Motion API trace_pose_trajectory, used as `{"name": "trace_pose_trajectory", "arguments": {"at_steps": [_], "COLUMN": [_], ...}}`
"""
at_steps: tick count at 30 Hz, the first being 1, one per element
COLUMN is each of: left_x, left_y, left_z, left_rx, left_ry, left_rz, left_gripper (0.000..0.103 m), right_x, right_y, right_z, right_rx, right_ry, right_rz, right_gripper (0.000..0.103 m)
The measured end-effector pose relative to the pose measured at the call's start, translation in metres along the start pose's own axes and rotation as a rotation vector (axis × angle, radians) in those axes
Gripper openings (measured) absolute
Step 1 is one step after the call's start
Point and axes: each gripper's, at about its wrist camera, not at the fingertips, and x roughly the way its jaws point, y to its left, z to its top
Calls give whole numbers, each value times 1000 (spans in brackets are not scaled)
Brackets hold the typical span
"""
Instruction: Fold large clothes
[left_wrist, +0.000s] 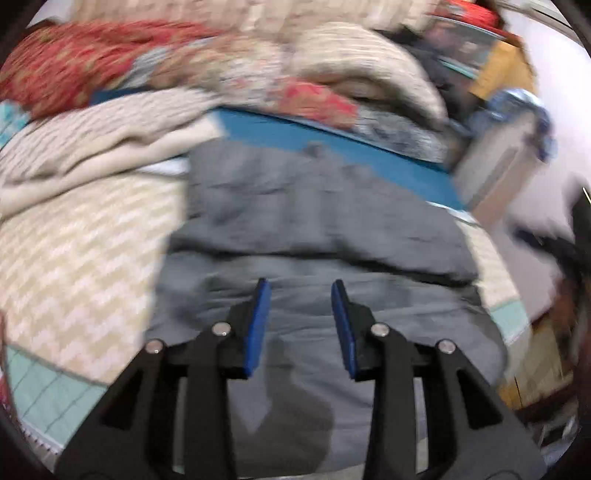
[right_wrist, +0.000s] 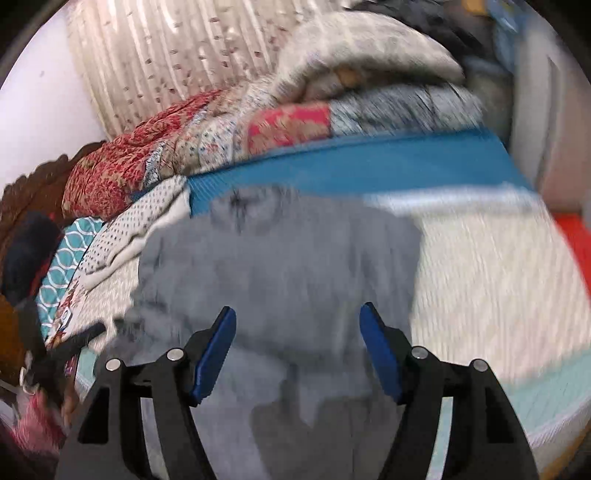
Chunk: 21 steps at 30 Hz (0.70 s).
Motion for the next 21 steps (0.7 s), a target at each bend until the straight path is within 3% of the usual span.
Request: {"name": "trace_pose_trajectory", "arguments": {"at_steps": [3, 5, 8, 10, 14, 18, 20, 21], "left_x": [28, 49, 80, 98, 104, 107, 103, 104], "left_y": [-37, -47, -38, -19, -20, -24, -25, -24], "left_z": [-12, -22, -35, -42, -54, -58, -60, -60], "left_rx": [125, 188, 191, 152, 183, 207, 201, 199], "left_ry": [41, 80, 167, 213, 181, 162, 159, 158], "left_rz": [-54, -29, 40, 67, 77, 98, 89, 87], "left_gripper": [33, 33, 33, 33, 34, 34, 34, 34], "right_x": [55, 115, 192, 235, 312, 347, 346, 342], "right_y": [14, 12, 4, -2, -19, -12, -2, 0], "right_z": [71, 115, 154, 164, 165, 158, 158, 158], "right_rx": [-56, -28, 32, 52, 105, 31, -36, -35], "right_ry": [28, 78, 133, 162, 243, 279, 268, 274], "right_rz": [-15, 0, -23, -50, -87, -138, -160, -98], "right_gripper": [58, 58, 58, 58, 58, 58, 92, 109]}}
